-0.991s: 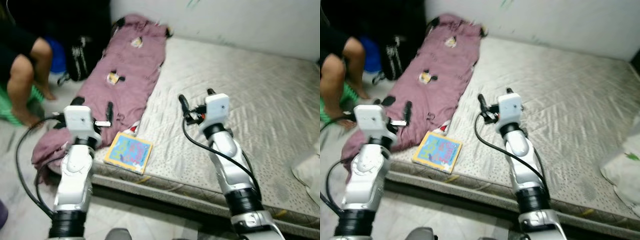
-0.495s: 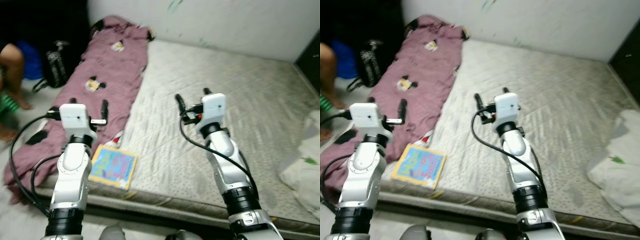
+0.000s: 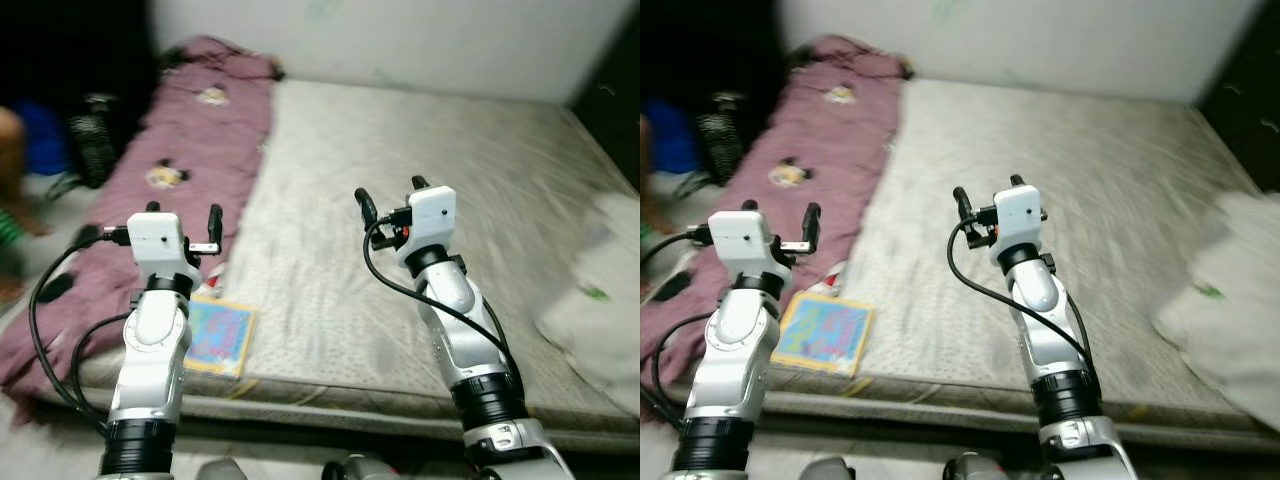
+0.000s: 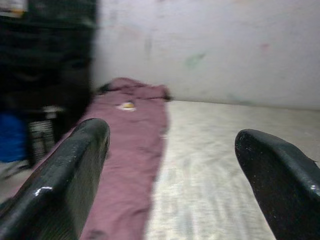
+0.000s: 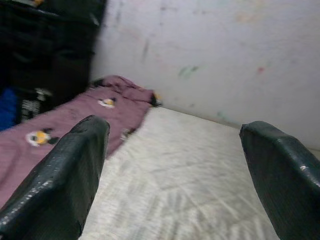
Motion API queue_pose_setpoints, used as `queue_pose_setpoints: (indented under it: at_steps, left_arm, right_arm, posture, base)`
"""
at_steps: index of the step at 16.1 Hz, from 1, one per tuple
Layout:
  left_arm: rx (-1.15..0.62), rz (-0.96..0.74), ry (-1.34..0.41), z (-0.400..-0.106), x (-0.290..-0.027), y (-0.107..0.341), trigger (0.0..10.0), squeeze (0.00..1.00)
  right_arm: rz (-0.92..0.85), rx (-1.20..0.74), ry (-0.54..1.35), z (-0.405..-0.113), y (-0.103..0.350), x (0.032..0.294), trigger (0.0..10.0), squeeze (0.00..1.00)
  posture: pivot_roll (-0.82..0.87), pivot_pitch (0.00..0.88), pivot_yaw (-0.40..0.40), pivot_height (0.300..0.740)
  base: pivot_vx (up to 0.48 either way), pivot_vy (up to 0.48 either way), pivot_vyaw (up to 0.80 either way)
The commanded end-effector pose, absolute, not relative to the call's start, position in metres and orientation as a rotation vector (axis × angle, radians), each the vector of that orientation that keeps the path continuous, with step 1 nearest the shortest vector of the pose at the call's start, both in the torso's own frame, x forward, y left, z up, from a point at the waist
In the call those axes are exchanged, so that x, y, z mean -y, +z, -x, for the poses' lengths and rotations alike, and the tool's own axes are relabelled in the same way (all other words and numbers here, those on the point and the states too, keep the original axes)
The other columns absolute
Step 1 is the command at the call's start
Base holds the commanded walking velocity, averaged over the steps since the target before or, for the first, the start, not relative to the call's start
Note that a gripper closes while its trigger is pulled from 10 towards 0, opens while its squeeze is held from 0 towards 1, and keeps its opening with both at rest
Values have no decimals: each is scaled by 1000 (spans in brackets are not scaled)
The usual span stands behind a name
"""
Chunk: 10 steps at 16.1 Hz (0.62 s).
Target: Clean up the room
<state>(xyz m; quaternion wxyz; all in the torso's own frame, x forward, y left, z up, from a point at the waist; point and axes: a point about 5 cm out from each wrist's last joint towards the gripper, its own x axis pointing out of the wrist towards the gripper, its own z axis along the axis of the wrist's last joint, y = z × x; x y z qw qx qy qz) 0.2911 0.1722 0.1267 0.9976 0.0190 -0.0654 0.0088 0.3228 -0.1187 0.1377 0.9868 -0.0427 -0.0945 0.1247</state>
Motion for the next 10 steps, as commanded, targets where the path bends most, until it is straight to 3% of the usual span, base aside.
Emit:
queue_pose_setpoints:
  at_steps: [1, 5, 10]
  left_arm:
    - [122, -52, 17, -292, -172, 126, 10000, 0]
    - [129, -59, 16, -287, -167, 125, 10000, 0]
    - [102, -45, -88, -295, -150, 122, 10000, 0]
  right_arm:
    - [84, 195, 252, -323, 139, 118, 10000, 0]
    - [88, 196, 263, -321, 137, 115, 10000, 0]
    - [91, 195, 173, -308, 132, 130, 10000, 0]
  posture:
    - [53, 0, -65, 740]
    - [55, 0, -66, 740]
    - [-50, 0, 18, 740]
  base:
    - [0, 0, 0]
    - [0, 0, 0]
    - [0, 0, 0]
